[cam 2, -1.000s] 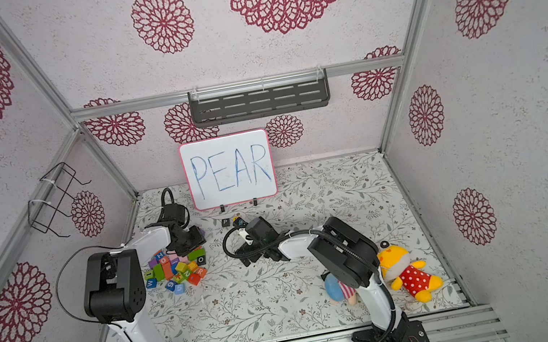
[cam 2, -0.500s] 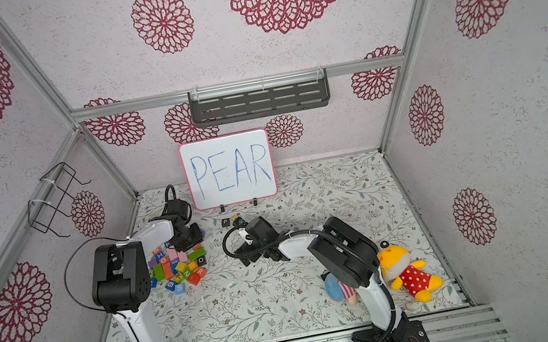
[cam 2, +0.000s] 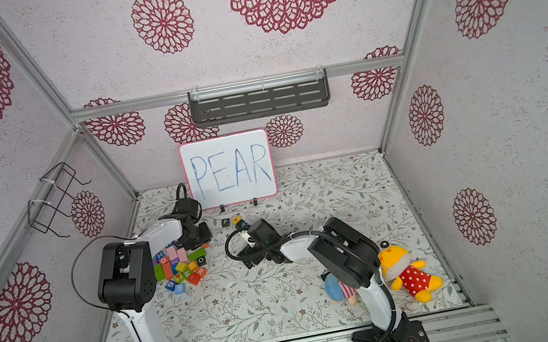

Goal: Spell the uppercase word “pear” with letter blocks
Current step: Move the letter block to the center of the board.

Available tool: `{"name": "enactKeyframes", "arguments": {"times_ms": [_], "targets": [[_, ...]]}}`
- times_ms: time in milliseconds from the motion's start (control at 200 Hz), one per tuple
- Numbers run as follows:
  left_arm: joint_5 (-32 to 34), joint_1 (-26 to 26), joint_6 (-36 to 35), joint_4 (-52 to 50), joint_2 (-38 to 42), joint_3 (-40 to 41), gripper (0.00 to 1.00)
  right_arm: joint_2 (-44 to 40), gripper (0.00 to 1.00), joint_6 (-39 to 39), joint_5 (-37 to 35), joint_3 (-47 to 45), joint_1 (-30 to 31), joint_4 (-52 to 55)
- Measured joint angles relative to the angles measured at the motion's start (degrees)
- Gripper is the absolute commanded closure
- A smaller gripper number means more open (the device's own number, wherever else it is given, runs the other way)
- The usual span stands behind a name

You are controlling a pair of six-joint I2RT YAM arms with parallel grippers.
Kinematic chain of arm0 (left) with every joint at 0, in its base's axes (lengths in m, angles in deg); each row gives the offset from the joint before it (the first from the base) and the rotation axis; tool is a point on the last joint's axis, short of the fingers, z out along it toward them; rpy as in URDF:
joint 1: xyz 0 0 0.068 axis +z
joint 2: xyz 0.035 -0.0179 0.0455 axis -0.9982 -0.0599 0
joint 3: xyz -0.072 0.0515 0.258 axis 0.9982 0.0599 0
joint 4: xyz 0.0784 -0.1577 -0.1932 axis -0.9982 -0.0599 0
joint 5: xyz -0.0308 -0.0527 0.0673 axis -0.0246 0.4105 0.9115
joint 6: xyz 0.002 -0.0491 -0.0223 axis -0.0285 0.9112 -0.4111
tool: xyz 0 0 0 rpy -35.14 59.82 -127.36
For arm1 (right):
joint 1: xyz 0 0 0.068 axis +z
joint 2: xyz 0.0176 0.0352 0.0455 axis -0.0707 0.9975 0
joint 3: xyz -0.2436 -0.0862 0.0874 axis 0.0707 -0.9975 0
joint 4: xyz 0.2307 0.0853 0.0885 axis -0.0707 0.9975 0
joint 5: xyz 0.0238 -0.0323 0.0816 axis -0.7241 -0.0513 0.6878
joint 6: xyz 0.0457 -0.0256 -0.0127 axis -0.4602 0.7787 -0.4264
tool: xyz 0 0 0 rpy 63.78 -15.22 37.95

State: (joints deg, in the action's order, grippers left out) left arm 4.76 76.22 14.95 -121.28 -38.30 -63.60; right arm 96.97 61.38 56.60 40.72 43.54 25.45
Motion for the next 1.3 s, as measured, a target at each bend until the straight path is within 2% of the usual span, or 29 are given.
{"name": "enactKeyframes", "arguments": {"times_ms": [215,390,635,886,1131,1301], "targets": [[-2.47,-3.32,2.78,0.83,0.28,0.39,0.70,-1.86,0.01,0.00,-1.07,-2.08,0.00,-0.55],[-4.85,-5.73,5.09,2.34,1.84,2.75,0.62,-3.63,0.01,0.00,-1.51,-3.34,0.00,-1.07],[-8.81,-7.78,7.89,3.82,4.61,6.67,0.60,-4.85,0.01,-0.13,-3.02,-5.40,-0.02,-1.40],[-12.55,-10.01,10.62,6.62,7.10,10.19,0.43,-5.55,0.01,-2.64,-3.96,-7.10,0.00,-1.29],[-15.72,-8.07,8.24,8.66,8.85,12.44,0.39,-6.97,0.01,-5.53,-3.67,-7.13,0.00,-1.31],[-18.12,-5.11,4.61,10.10,7.13,8.66,0.39,-7.19,0.01,-6.75,-3.13,-7.17,0.00,-1.38]]}}
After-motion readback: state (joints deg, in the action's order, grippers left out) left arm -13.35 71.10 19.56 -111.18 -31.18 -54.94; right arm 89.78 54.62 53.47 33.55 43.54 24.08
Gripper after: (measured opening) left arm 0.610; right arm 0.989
